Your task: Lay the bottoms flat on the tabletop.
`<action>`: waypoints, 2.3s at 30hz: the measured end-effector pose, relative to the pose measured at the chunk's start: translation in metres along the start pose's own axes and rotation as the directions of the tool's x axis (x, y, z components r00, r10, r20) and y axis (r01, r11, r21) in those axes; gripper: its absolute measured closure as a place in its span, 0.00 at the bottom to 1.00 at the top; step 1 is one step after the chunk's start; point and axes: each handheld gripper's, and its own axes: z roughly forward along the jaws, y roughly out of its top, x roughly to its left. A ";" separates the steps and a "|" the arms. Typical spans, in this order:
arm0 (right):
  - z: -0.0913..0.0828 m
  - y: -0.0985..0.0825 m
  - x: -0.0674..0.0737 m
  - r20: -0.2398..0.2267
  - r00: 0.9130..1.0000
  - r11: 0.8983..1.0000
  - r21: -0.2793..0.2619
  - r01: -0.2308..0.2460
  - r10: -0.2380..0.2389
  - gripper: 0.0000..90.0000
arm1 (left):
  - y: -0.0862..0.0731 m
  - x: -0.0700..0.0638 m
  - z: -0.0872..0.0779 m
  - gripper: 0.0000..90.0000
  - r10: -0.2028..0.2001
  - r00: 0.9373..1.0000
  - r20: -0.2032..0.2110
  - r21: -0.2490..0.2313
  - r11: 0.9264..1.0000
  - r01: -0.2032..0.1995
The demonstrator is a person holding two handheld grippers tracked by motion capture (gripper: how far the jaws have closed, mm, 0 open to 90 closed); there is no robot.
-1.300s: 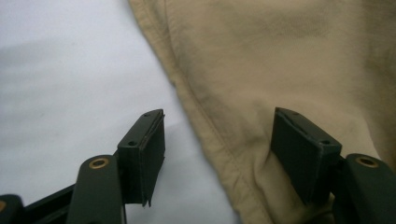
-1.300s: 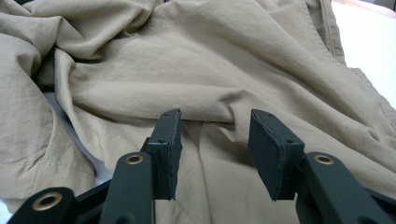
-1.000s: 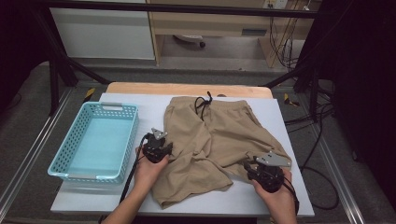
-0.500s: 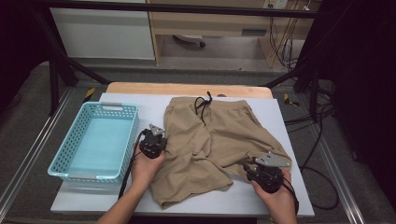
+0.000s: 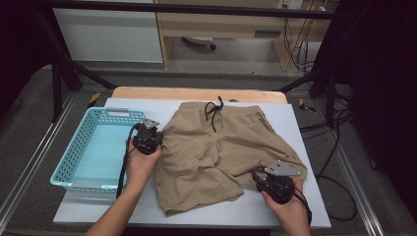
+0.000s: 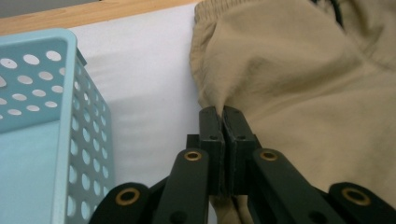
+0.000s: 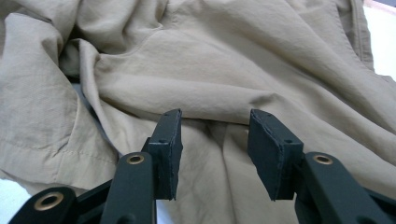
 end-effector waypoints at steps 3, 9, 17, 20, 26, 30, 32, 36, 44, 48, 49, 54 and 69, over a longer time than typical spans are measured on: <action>0.001 0.001 0.002 -0.006 1.000 1.000 0.003 0.008 -0.008 0.61 | 0.006 -0.008 -0.002 0.88 0.030 1.000 -0.009 -0.009 1.000 -0.030; 0.001 0.000 0.005 -0.013 1.000 1.000 0.008 0.012 -0.012 0.61 | 0.004 -0.018 -0.013 0.60 0.056 0.998 0.026 -0.046 0.997 -0.055; 0.003 0.003 0.010 -0.020 1.000 1.000 0.008 0.022 -0.021 0.61 | -0.037 -0.040 -0.037 0.49 0.138 0.982 0.126 -0.038 0.990 -0.134; 0.003 0.004 0.014 -0.024 0.999 1.000 0.010 0.030 -0.030 0.61 | -0.055 -0.045 -0.046 0.46 0.138 0.979 0.147 -0.033 0.990 -0.135; 0.005 0.004 0.016 -0.026 0.999 0.999 0.017 0.036 -0.035 0.63 | -0.091 -0.050 -0.063 0.45 0.139 0.971 0.196 -0.001 0.990 -0.142; 0.005 0.003 0.017 -0.026 0.999 0.999 0.023 0.037 -0.037 0.62 | -0.113 -0.061 -0.068 0.45 0.143 0.956 0.256 0.041 0.987 -0.158; 0.005 0.003 0.017 -0.031 0.999 0.999 0.019 0.039 -0.038 0.62 | -0.122 -0.067 -0.070 0.44 0.148 0.946 0.289 0.043 0.985 -0.167; 0.005 0.002 0.018 -0.029 0.999 0.999 0.025 0.045 -0.044 0.62 | -0.134 -0.077 -0.069 0.39 0.161 0.928 0.336 0.050 0.981 -0.188; 0.008 -0.002 0.013 -0.035 0.999 0.999 0.032 0.024 -0.022 0.59 | -0.144 -0.091 -0.064 0.18 0.244 0.904 0.350 0.010 0.964 -0.264; 0.008 -0.001 0.014 -0.044 0.999 0.999 0.024 0.022 -0.021 0.57 | -0.147 -0.097 -0.064 0.15 0.273 0.906 0.323 -0.001 0.958 -0.288; 0.008 -0.001 0.015 -0.046 0.999 0.999 0.021 0.024 -0.023 0.56 | -0.147 -0.098 -0.065 0.15 0.271 0.908 0.319 -0.002 0.959 -0.285; 0.007 0.000 0.017 -0.059 0.998 1.000 0.010 0.028 -0.028 0.56 | -0.149 -0.101 -0.067 0.27 0.275 0.909 0.313 -0.027 0.959 -0.281; 0.006 0.000 0.019 -0.072 0.996 0.999 0.003 0.051 -0.050 0.59 | -0.149 -0.101 -0.068 0.90 0.283 0.898 0.336 -0.066 0.959 -0.277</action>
